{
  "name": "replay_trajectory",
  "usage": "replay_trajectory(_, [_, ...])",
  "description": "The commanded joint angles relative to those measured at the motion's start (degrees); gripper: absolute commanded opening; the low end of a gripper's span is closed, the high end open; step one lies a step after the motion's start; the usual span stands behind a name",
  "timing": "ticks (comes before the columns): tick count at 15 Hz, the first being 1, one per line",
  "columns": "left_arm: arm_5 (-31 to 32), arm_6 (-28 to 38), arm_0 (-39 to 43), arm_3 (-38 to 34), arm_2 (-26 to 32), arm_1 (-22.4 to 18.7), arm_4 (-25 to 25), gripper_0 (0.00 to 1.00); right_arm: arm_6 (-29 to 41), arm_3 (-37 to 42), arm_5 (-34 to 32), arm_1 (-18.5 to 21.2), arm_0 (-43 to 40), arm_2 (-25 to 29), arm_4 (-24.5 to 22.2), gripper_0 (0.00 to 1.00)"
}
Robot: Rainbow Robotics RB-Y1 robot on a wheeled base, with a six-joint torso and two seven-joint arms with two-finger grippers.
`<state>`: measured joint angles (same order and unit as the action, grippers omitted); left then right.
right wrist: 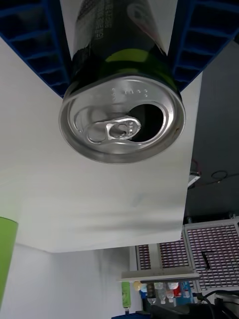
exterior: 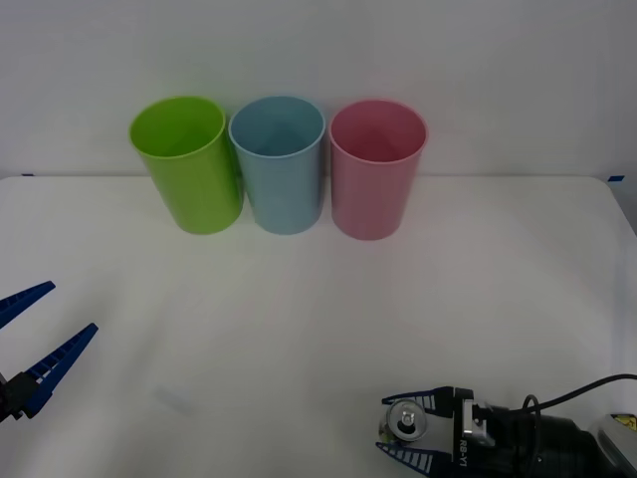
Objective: Grasp the object on the table and drop it into the matching bin: aluminum can to the light blue bin, PET bottle to the pink bin.
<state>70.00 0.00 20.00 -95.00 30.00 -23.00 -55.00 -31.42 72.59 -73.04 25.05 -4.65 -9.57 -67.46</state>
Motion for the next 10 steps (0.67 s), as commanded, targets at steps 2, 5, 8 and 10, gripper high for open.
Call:
replay_trajectory(2, [0.0, 0.0, 0.0, 0.0, 0.0, 0.0, 0.0, 1.0, -0.7, 0.0, 0.0, 0.0, 0.0, -0.1, 0.4, 0.0])
replay_trajectory(5, [0.0, 0.0, 0.0, 0.0, 0.0, 0.0, 0.0, 1.0, -1.0, 0.0, 0.0, 0.1, 0.0, -0.1, 1.1, 0.0])
replay_trajectory(8, [0.0, 0.0, 0.0, 0.0, 0.0, 0.0, 0.0, 1.0, -1.0, 0.4, 0.0, 0.1, 0.0, -0.1, 2.8, 0.0])
replay_trajectory(10, [0.0, 0.0, 0.0, 0.0, 0.0, 0.0, 0.0, 1.0, -0.3, 2.0, 0.1, 0.5, -0.1, -0.1, 4.2, 0.0])
